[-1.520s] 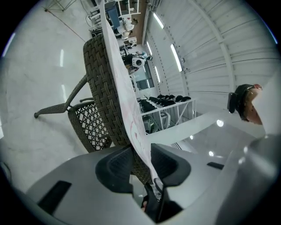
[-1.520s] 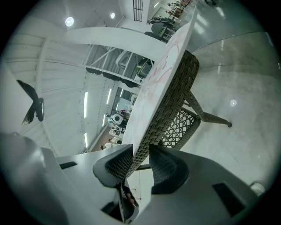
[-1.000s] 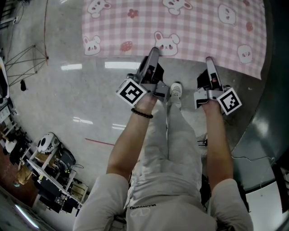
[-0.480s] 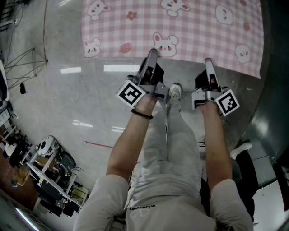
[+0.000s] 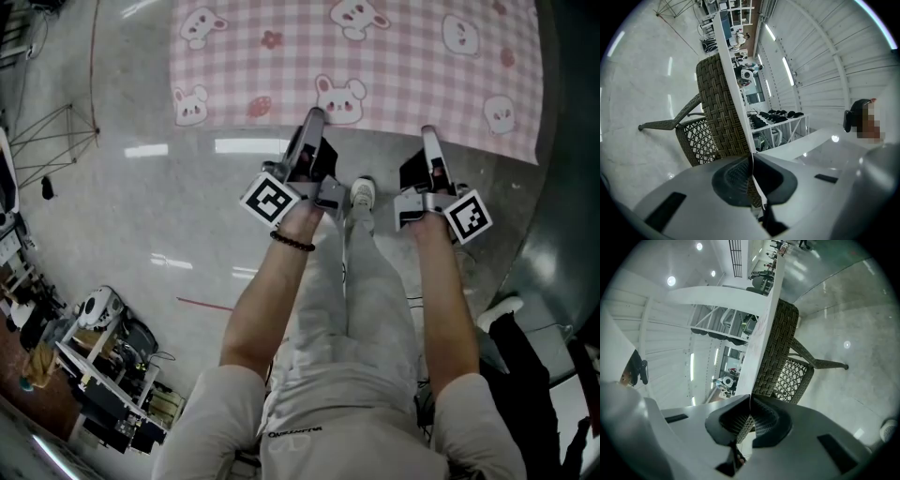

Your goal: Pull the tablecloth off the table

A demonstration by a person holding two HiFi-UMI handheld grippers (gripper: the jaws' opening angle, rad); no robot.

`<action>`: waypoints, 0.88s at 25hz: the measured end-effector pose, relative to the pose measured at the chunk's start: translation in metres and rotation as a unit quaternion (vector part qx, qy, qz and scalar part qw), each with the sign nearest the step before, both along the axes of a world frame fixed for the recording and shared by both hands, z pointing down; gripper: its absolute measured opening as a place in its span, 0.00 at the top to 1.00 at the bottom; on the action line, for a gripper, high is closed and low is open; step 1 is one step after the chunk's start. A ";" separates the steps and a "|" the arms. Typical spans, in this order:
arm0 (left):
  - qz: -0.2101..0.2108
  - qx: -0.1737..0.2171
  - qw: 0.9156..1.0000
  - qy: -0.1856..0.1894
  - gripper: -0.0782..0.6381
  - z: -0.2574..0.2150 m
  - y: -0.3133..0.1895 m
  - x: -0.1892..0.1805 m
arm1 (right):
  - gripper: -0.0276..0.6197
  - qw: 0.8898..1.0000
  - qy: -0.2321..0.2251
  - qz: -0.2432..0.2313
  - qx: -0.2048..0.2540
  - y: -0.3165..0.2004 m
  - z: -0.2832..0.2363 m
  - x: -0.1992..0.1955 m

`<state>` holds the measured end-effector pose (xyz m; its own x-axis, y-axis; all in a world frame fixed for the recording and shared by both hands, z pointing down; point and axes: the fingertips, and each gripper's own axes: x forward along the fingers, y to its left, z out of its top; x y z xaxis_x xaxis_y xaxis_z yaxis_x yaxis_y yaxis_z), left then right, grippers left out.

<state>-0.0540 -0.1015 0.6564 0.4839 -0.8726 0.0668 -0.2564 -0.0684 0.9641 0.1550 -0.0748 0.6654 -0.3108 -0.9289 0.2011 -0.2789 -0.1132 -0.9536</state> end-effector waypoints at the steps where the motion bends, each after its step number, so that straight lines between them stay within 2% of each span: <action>1: 0.000 -0.001 1.000 0.000 0.88 0.000 0.000 0.000 | 0.94 1.000 0.000 0.000 0.000 -0.001 0.000 0.000; 22: -0.002 -0.008 1.000 -0.020 0.88 0.001 0.000 0.000 | 0.94 1.000 -0.021 -0.013 -0.017 -0.002 0.002 0.000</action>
<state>-0.0537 -0.1016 0.6575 0.4771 -0.8730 0.1012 -0.2959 -0.0512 0.9539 0.1545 -0.0765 0.6670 -0.3434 -0.9132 0.2195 -0.2429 -0.1395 -0.9600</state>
